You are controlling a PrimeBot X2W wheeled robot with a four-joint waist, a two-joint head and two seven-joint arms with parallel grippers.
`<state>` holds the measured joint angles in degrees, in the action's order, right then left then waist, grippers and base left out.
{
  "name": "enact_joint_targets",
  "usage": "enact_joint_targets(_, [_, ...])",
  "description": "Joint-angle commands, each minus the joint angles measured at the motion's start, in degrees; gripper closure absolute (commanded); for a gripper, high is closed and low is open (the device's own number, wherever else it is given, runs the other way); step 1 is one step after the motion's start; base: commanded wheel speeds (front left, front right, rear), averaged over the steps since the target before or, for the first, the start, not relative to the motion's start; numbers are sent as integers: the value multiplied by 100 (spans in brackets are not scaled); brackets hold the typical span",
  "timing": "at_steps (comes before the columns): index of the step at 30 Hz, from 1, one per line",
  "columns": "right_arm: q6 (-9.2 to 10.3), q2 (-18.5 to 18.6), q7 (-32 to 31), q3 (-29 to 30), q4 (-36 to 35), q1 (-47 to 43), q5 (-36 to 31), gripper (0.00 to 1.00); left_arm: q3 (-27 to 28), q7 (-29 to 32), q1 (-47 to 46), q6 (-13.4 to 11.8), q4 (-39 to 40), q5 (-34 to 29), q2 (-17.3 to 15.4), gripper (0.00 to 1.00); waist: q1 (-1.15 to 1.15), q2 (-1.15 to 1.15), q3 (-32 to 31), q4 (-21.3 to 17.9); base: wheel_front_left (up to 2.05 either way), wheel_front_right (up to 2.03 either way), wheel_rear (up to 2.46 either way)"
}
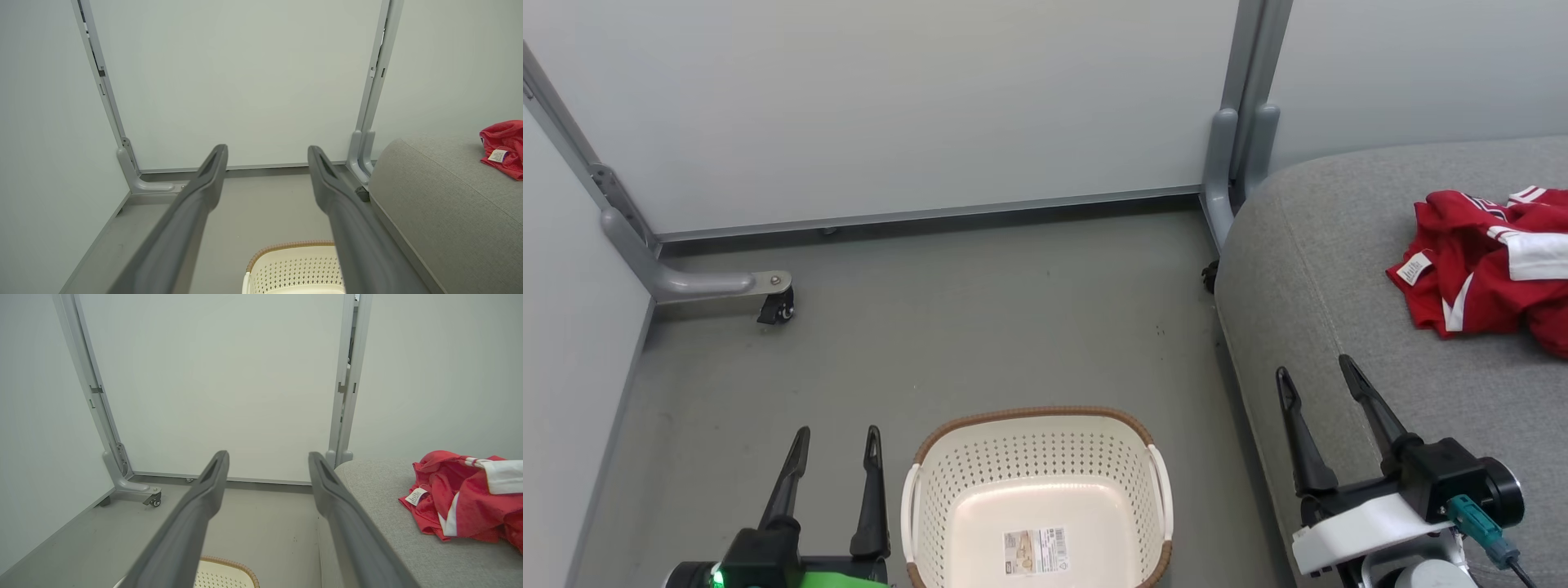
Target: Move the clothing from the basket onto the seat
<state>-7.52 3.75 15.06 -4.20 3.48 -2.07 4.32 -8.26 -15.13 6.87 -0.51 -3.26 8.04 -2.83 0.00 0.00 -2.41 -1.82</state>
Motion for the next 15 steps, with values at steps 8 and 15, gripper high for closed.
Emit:
enact_joint_targets(8, [0, -21, -9, -16, 89, -26, 8, 100, -34, 1, 20, 0, -163, -42, 2, 100, 0, 0, 7, 62, 0, 0, 0])
enact_joint_targets(15, [0, 0, -136, 12, 194, -8, 754, 100, 23, 121, -51, 44, -246, 682, -35, 100, 0, 0, 19, 67, 0, 0, 0])
